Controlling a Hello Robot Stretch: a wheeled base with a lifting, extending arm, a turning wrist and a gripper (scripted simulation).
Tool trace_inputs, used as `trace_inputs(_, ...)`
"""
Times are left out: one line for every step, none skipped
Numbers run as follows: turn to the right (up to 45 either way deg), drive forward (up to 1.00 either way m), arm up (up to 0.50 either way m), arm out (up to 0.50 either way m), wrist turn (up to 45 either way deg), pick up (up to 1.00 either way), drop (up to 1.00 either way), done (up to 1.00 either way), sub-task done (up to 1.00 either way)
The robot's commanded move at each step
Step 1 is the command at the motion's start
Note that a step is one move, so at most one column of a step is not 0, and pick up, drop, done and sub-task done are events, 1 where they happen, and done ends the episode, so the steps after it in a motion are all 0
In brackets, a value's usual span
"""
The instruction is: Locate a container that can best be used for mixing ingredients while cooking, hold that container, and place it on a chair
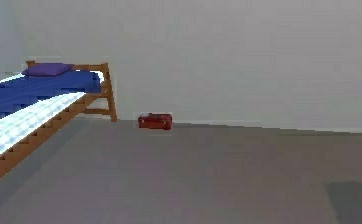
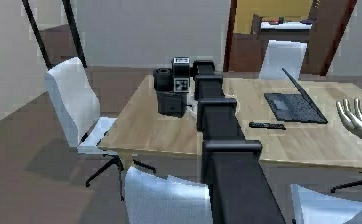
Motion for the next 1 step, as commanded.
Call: trace_inputs(0.0, 0.0, -0.3, 0.0, 0.0, 0.0, 0.0, 0.0, 0.0)
